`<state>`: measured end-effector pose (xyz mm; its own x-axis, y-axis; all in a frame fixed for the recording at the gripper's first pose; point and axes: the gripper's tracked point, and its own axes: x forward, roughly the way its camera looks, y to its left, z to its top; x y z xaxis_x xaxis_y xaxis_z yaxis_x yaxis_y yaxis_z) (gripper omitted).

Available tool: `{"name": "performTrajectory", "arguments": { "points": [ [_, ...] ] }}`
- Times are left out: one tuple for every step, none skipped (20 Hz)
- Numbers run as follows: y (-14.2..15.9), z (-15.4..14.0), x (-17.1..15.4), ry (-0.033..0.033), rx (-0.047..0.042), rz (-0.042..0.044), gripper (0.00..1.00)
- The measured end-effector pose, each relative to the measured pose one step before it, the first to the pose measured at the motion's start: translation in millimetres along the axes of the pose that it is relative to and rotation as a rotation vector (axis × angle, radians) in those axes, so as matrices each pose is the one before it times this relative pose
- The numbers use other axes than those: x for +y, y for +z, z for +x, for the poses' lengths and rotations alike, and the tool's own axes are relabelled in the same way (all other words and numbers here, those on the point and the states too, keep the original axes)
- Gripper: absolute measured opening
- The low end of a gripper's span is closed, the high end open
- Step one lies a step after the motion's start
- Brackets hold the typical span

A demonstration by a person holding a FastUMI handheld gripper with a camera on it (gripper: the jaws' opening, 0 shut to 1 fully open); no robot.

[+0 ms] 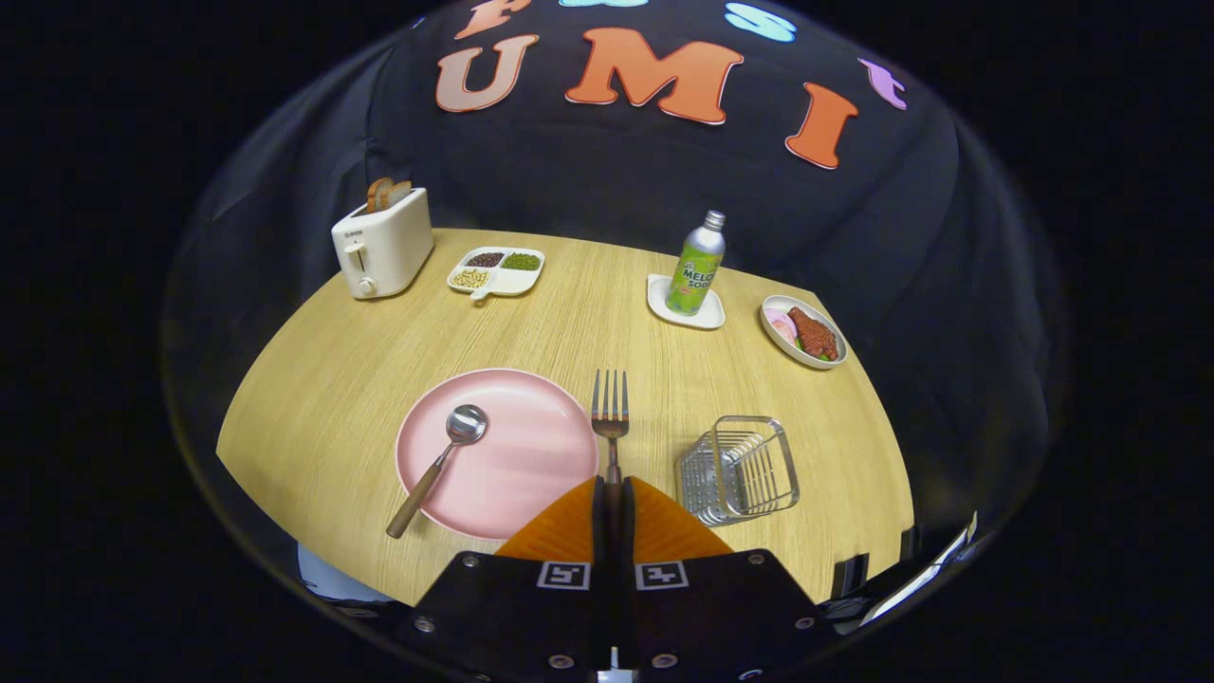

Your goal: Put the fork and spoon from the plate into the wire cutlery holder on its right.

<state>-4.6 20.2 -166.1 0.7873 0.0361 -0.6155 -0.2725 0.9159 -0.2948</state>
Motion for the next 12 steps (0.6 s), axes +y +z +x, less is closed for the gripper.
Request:
{"name": "performTrajectory", "arguments": {
  "points": [
    [0.44,-3.35,-8.07,-0.00415,0.01083,0.00329,0.03],
    [1.5,-2.92,-9.15,-0.00899,0.00404,-0.00122,0.03],
    [2.81,-2.64,-10.85,-0.01552,-0.00076,-0.00838,0.03],
    [0.07,-2.87,-9.62,-0.01193,0.00754,-0.0088,0.03],
    [0.3,-1.99,-7.09,-0.00184,0.01181,-0.00264,0.03],
    [-1.7,-1.96,-6.62,-0.00143,0.01567,0.00014,0.03],
    [-1.83,-1.69,-7.56,-0.00298,0.02003,-0.00396,0.03],
    [-3.24,-0.83,-8.22,-0.00669,0.02169,-0.00631,0.03],
    [-2.41,-0.82,-6.46,-0.00106,0.02408,-0.0086,0.03],
    [-2.63,1.0,-6.12,-0.00182,0.02287,-0.00572,0.03],
    [-2.78,0.76,-6.0,-0.00212,0.02536,-0.00469,0.03],
    [-3.68,1.07,-5.38,-0.00128,0.02886,-0.00795,0.03]
  ]
}}
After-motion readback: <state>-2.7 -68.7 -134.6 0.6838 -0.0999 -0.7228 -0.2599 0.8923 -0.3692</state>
